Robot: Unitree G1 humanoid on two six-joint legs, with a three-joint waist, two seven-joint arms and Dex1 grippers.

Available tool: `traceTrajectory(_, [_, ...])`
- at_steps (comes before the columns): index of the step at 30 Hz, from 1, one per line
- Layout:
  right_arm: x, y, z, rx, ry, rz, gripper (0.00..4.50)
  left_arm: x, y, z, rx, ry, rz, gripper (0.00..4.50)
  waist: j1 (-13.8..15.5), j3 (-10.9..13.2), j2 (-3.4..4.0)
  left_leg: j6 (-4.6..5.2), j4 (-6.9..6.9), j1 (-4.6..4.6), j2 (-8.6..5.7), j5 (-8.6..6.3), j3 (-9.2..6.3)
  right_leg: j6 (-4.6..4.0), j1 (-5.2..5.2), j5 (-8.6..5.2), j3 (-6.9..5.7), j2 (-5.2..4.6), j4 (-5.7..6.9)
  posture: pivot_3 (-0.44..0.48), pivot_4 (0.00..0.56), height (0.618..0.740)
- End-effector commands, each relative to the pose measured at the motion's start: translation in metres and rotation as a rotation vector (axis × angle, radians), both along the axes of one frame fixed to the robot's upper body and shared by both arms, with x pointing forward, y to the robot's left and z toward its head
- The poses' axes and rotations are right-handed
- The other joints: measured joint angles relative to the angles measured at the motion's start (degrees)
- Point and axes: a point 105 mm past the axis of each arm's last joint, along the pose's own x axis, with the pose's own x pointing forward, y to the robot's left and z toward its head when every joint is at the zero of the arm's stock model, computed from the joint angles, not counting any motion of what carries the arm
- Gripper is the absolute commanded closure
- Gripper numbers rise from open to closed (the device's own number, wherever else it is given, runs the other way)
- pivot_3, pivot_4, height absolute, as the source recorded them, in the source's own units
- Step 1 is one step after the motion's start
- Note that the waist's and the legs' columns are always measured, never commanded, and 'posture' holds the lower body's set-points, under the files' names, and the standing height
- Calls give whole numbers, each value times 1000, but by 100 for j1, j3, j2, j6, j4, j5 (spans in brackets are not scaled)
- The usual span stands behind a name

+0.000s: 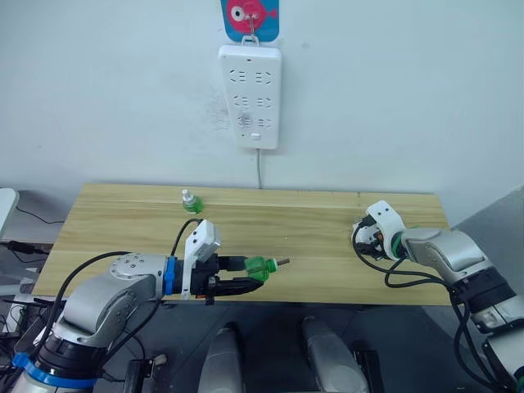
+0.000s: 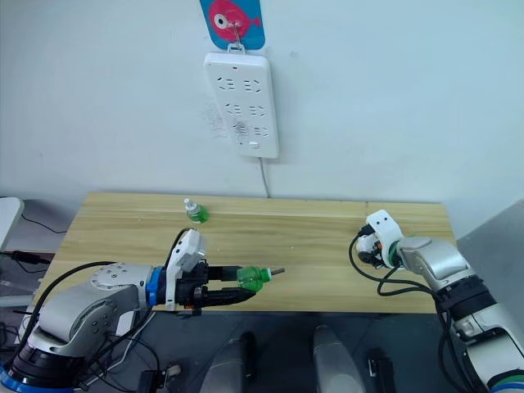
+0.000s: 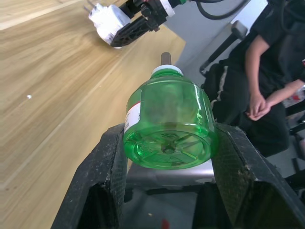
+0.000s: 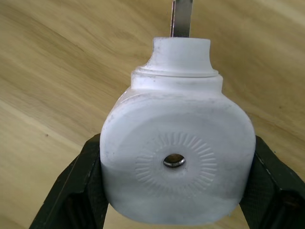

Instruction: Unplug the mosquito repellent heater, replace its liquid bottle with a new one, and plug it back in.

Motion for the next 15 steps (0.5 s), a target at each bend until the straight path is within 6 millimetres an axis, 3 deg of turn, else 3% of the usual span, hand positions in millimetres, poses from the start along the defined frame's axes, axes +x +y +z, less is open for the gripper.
traceTrajectory(1, [3,-2,3,11,8,-11,1449,-3,-5,2,-10,-32,-26,2300,-5,0,0,0,0,0,0,0,0,0,0,0,0,0,0,-167,275,735])
traceTrajectory(6, [2,-3,1,28,26,-39,1449,-3,-9,1,-13,-34,-34,2300,-7,0,0,0,4,6,2,0,-9,2,9,1,-4,3,3,-170,275,735])
traceTrajectory(7, [3,-2,3,40,22,-48,730,-3,-10,1,-16,-36,-34,2300,-9,0,0,0,5,6,2,0,-9,3,10,2,-4,3,3,-177,274,735])
traceTrajectory(9, [4,-2,13,64,-3,-57,119,-1,-10,1,-16,-42,-31,2300,-11,0,0,0,6,6,1,0,-9,4,10,2,-3,3,2,-184,272,735])
traceTrajectory(15, [-12,-5,44,107,-42,-53,0,4,-6,0,-10,-49,-21,2300,-3,0,0,0,3,5,0,0,-15,6,10,3,-8,3,4,-196,270,735])
